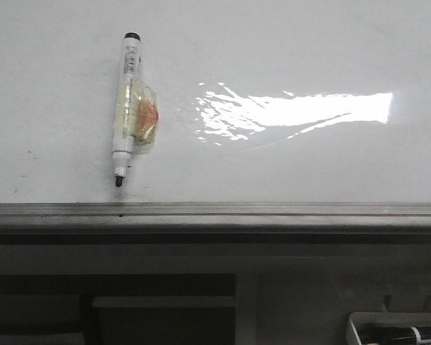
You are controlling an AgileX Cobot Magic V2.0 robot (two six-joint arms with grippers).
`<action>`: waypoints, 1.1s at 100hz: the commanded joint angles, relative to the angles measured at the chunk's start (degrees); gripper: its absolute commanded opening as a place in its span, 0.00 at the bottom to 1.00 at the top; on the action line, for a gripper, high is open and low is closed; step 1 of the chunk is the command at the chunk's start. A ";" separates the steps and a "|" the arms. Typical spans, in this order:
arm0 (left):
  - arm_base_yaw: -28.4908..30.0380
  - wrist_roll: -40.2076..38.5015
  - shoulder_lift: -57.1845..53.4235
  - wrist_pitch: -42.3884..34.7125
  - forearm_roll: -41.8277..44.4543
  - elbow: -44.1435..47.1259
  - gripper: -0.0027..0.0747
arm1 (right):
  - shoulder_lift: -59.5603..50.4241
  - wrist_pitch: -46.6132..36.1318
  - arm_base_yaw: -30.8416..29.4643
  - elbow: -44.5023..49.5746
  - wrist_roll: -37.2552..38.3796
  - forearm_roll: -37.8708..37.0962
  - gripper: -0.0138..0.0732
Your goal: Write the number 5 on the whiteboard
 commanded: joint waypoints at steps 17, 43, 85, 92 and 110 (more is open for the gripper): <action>0.11 -0.60 -1.57 -3.19 -0.71 1.05 0.01 | -0.96 -2.35 -0.40 1.51 0.00 -0.27 0.09; 0.11 -0.60 -1.57 -3.19 -0.71 1.05 0.01 | -0.96 -2.35 -0.40 1.51 0.00 -0.27 0.09; 0.11 -0.60 -1.57 -3.19 1.33 1.05 0.01 | -0.96 -0.41 -0.40 1.51 0.00 -0.42 0.09; 0.11 -0.60 -1.57 -3.40 4.04 1.05 0.01 | -0.96 -0.78 -0.40 1.51 0.00 -0.53 0.09; 0.11 -0.99 -1.57 -7.38 -11.70 1.05 0.01 | -0.96 -13.33 -0.40 1.51 0.00 -0.29 0.09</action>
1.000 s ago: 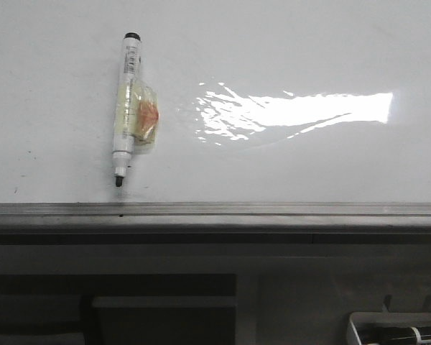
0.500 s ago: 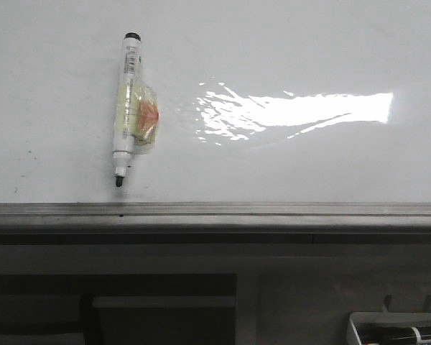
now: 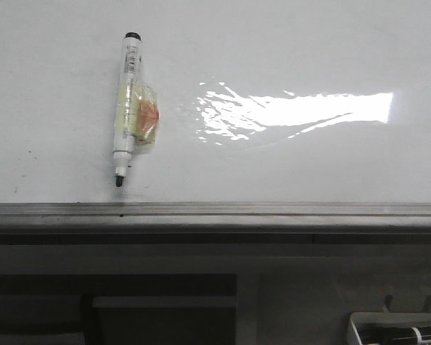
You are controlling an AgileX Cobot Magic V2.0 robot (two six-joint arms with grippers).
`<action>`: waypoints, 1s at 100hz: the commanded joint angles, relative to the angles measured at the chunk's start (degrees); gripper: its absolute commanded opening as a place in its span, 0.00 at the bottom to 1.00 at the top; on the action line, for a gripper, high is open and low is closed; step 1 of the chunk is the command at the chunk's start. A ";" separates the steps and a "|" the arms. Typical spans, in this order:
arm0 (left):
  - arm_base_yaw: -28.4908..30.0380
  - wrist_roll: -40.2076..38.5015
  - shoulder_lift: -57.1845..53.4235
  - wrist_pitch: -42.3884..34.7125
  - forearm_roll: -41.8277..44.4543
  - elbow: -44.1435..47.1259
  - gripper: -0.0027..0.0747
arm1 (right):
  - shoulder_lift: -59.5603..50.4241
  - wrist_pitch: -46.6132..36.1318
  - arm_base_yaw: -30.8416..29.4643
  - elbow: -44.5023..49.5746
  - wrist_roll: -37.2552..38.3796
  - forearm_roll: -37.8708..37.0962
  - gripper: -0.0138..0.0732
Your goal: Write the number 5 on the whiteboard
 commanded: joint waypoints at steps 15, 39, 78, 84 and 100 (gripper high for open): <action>0.11 -1.32 -1.57 -8.60 -36.19 1.05 0.01 | -0.96 -31.00 -0.40 1.39 0.00 8.54 0.09; 0.11 -1.32 -1.57 -11.27 -42.50 0.95 0.01 | -0.96 -29.11 -0.40 0.55 3.68 32.35 0.09; 0.11 1.93 6.58 -9.82 -20.36 -11.74 0.01 | 2.84 -1.24 -0.02 -16.23 2.87 21.25 0.09; 0.11 1.93 11.29 -6.49 -14.35 -15.64 0.02 | 4.99 1.89 -0.02 -20.14 0.56 20.11 0.09; 0.11 2.06 24.53 3.30 -10.34 -25.15 0.36 | 12.70 11.35 -0.02 -28.00 -1.87 20.11 0.10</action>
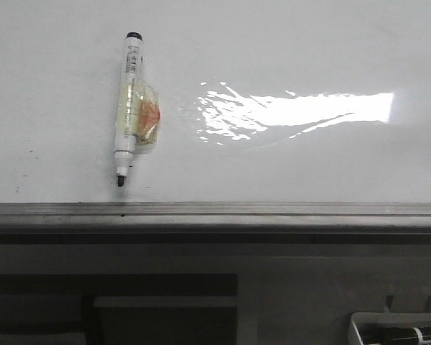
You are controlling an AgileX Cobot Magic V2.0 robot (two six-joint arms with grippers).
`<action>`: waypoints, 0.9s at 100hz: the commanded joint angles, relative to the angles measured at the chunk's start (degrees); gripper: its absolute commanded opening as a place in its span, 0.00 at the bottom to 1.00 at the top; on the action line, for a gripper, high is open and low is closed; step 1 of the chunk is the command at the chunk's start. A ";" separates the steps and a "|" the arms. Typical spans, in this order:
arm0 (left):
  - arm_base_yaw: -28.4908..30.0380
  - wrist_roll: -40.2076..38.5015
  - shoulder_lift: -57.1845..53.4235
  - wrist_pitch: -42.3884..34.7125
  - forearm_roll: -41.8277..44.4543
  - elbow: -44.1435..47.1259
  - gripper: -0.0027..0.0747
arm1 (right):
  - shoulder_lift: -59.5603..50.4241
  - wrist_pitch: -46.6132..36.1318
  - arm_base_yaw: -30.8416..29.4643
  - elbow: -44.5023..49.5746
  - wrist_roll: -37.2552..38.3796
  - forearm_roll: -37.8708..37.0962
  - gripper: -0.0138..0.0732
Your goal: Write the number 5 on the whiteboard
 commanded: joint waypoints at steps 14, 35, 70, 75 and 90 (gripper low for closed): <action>0.11 5.05 17.84 8.43 -2.05 -12.07 0.69 | 10.50 4.21 -0.02 -9.02 -4.87 -0.49 0.33; -5.31 19.98 28.82 10.76 -20.14 -15.58 0.60 | 13.76 2.25 0.78 -10.26 -5.93 1.64 0.72; -25.28 19.99 40.32 -10.08 -26.17 -15.58 0.60 | 14.31 0.31 0.90 -10.26 -5.93 1.53 0.72; -27.07 19.99 42.05 -12.79 -27.63 -15.58 0.60 | 14.31 -0.07 0.90 -10.26 -5.93 1.53 0.72; -29.16 19.99 46.96 -17.37 -30.47 -15.58 0.60 | 14.31 -0.15 0.90 -10.26 -5.93 1.53 0.72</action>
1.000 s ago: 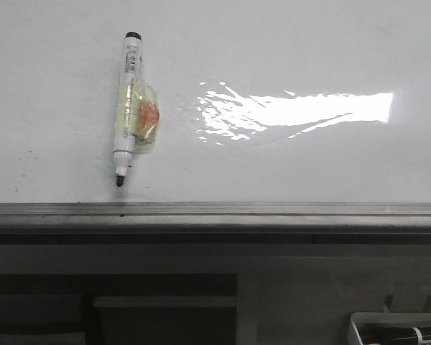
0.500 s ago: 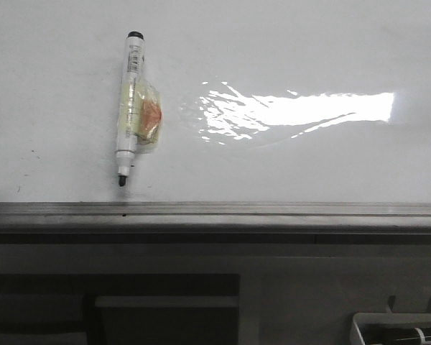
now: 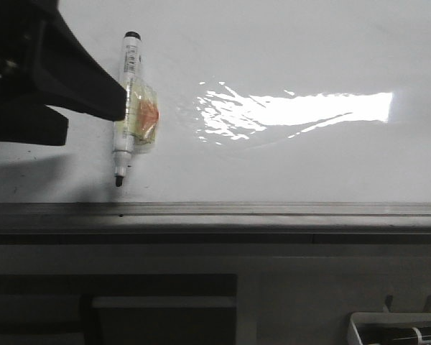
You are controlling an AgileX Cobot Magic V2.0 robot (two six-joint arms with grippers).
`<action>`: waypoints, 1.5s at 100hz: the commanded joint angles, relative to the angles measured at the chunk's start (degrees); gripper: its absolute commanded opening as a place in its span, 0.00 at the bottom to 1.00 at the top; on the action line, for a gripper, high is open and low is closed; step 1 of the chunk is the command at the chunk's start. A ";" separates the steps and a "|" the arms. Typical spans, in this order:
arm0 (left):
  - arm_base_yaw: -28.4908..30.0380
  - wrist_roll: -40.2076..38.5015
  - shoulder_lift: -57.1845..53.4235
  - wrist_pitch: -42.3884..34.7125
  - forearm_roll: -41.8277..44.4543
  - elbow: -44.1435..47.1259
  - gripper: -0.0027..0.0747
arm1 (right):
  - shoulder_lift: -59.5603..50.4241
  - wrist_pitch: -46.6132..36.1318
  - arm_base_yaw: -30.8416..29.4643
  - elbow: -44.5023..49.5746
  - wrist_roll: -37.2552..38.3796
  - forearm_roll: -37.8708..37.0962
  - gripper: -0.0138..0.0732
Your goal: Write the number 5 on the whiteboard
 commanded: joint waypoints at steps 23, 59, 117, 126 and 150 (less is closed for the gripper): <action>-0.97 0.27 6.93 -5.72 -2.74 -2.06 0.46 | 0.99 -4.90 0.14 -1.99 -0.77 0.31 0.72; -1.06 1.08 7.27 -5.42 -0.71 -2.73 0.01 | 1.13 -4.40 1.95 -2.27 -4.20 1.44 0.72; -11.38 35.88 2.02 15.79 24.06 -10.16 0.01 | 23.17 -1.59 24.14 -5.55 -52.46 35.61 0.72; -11.36 35.88 2.15 15.70 24.06 -10.16 0.01 | 26.19 -3.29 27.33 -6.96 -52.46 35.99 0.72; -11.36 35.88 2.15 15.70 24.06 -10.16 0.01 | 34.68 -8.87 33.72 -9.58 -52.46 36.92 0.72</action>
